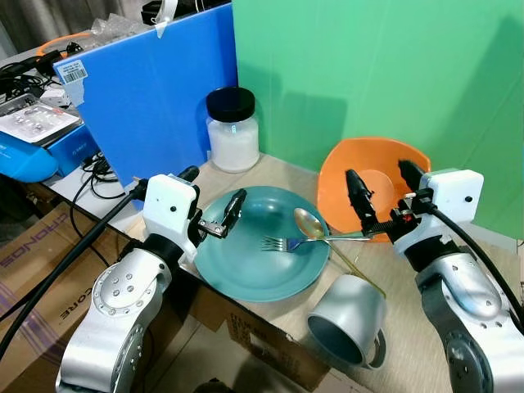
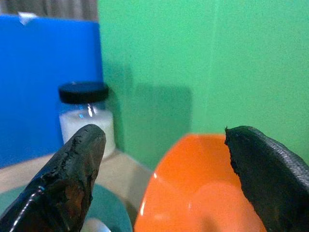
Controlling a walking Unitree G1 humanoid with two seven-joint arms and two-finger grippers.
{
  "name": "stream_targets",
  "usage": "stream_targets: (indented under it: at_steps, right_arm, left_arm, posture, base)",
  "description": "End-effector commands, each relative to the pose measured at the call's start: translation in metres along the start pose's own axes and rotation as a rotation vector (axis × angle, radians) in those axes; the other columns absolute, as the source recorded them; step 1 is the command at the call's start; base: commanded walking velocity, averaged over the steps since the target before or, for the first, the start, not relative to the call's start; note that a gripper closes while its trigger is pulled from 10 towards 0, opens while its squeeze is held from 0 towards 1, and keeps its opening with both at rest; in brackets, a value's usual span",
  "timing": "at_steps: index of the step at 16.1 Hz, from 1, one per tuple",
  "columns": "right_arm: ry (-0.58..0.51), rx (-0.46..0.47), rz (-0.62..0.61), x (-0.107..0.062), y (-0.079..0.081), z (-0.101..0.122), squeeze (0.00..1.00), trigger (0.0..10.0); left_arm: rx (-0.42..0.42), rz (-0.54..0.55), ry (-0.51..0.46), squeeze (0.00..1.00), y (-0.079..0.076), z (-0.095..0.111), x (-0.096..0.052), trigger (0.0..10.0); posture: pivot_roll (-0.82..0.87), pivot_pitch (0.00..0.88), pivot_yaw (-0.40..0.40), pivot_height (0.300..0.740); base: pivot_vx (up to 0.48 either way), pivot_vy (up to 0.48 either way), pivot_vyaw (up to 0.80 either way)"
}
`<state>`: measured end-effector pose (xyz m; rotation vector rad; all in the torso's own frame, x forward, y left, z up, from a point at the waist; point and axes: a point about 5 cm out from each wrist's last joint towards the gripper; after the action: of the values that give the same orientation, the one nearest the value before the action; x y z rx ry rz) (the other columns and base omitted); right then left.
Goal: Setting the table
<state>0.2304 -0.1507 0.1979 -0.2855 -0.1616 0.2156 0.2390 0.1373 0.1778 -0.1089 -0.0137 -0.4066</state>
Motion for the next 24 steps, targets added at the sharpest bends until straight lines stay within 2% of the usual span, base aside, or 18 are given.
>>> stream_targets:
  at_steps: [1, 8, 9, 10, 11, 14, 16, 17, 18, 19, 20, 22, 24]
  right_arm:
    - [-0.036, -0.025, 0.011, -0.003, 0.003, 0.006, 0.00, 10.0]
    - [-0.041, -0.040, -0.004, -0.003, 0.004, 0.006, 0.00, 10.0]
    - [0.187, 0.175, -0.088, 0.035, -0.020, -0.028, 1.00, 10.0]
    - [0.226, 0.251, -0.080, 0.045, -0.022, -0.032, 1.00, 10.0]
    - [0.208, 0.268, -0.035, 0.049, -0.019, -0.029, 1.00, 10.0]
    - [0.117, 0.131, 0.045, 0.038, -0.001, -0.019, 1.00, 10.0]
    - [0.125, 0.136, 0.017, 0.035, -0.003, -0.019, 1.00, 10.0]
    - [0.132, 0.143, 0.002, 0.033, -0.004, -0.020, 0.76, 10.0]
    - [0.151, 0.153, -0.040, 0.031, -0.008, -0.023, 0.42, 10.0]
    - [0.175, 0.160, -0.069, 0.029, -0.011, -0.027, 0.49, 10.0]
    - [0.205, 0.171, -0.096, 0.028, -0.014, -0.031, 1.00, 10.0]
    - [0.281, 0.180, -0.119, 0.028, -0.018, -0.044, 1.00, 10.0]
    - [0.350, 0.210, -0.166, 0.036, -0.025, -0.057, 1.00, 10.0]
  left_arm:
    - [0.010, 0.003, -0.014, 0.00, 0.000, 0.003, 0.000, 10.0]
    - [0.004, 0.015, -0.019, 0.00, 0.000, 0.003, -0.001, 10.0]
    - [0.015, -0.172, 0.066, 0.00, -0.012, -0.005, -0.003, 10.0]
    - [0.020, -0.206, 0.094, 0.00, -0.013, -0.008, -0.003, 10.0]
    - [0.028, -0.164, 0.100, 0.00, -0.008, -0.010, -0.001, 10.0]
    - [0.002, 0.051, 0.027, 0.00, 0.012, -0.005, 0.007, 10.0]
    - [0.012, 0.059, -0.006, 0.00, 0.012, 0.000, 0.008, 10.0]
    - [0.016, 0.057, -0.014, 0.00, 0.012, 0.001, 0.008, 10.0]
    - [0.026, 0.045, -0.023, 0.00, 0.010, 0.002, 0.008, 10.0]
    - [0.025, 0.028, -0.024, 0.00, 0.009, 0.002, 0.008, 10.0]
    - [0.024, 0.001, -0.020, 0.00, 0.007, 0.001, 0.007, 10.0]
    - [0.019, -0.058, -0.012, 0.00, 0.003, 0.000, 0.006, 10.0]
    - [0.017, -0.099, -0.006, 0.00, 0.001, 0.000, 0.006, 10.0]
  posture:
    - [0.12, 0.000, 0.054, 0.740]
    - [0.12, 0.000, 0.054, 0.740]
    - [0.13, 0.000, 0.046, 0.740]
    - [0.13, 0.000, 0.046, 0.740]
    - [0.13, 0.000, 0.045, 0.740]
    - [0.13, 0.000, 0.051, 0.740]
    - [0.12, 0.000, 0.058, 0.740]
    - [0.12, 0.000, 0.058, 0.740]
    - [0.12, 0.000, 0.062, 0.740]
    - [0.12, 0.000, 0.064, 0.740]
    - [0.11, 0.000, 0.067, 0.740]
    - [0.11, 0.000, 0.072, 0.740]
    - [0.10, 0.000, 0.077, 0.740]
  base:
    - [0.000, 0.000, 0.00]
    - [0.000, 0.000, 0.00]
    - [0.000, 0.000, 0.00]
    - [0.000, 0.000, 0.00]
    - [0.000, 0.000, 0.00]
    - [0.000, 0.000, 0.00]
    - [0.000, 0.000, 0.00]
    - [0.000, 0.000, 0.00]
    - [0.000, 0.000, 0.00]
    - [0.000, 0.000, 0.00]
    - [0.000, 0.000, 0.00]
    - [0.000, 0.000, 0.00]
    - [0.000, 0.000, 0.00]
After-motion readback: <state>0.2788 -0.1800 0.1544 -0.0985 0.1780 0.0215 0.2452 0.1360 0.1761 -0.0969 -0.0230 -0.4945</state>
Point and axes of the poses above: a point about 5 cm out from each wrist's last joint towards the gripper, its own x axis pointing out of the wrist towards the gripper, its own z axis along the axis of the wrist's last joint, y = z × x, and after that the axes turned 14 degrees about -x, right-handed
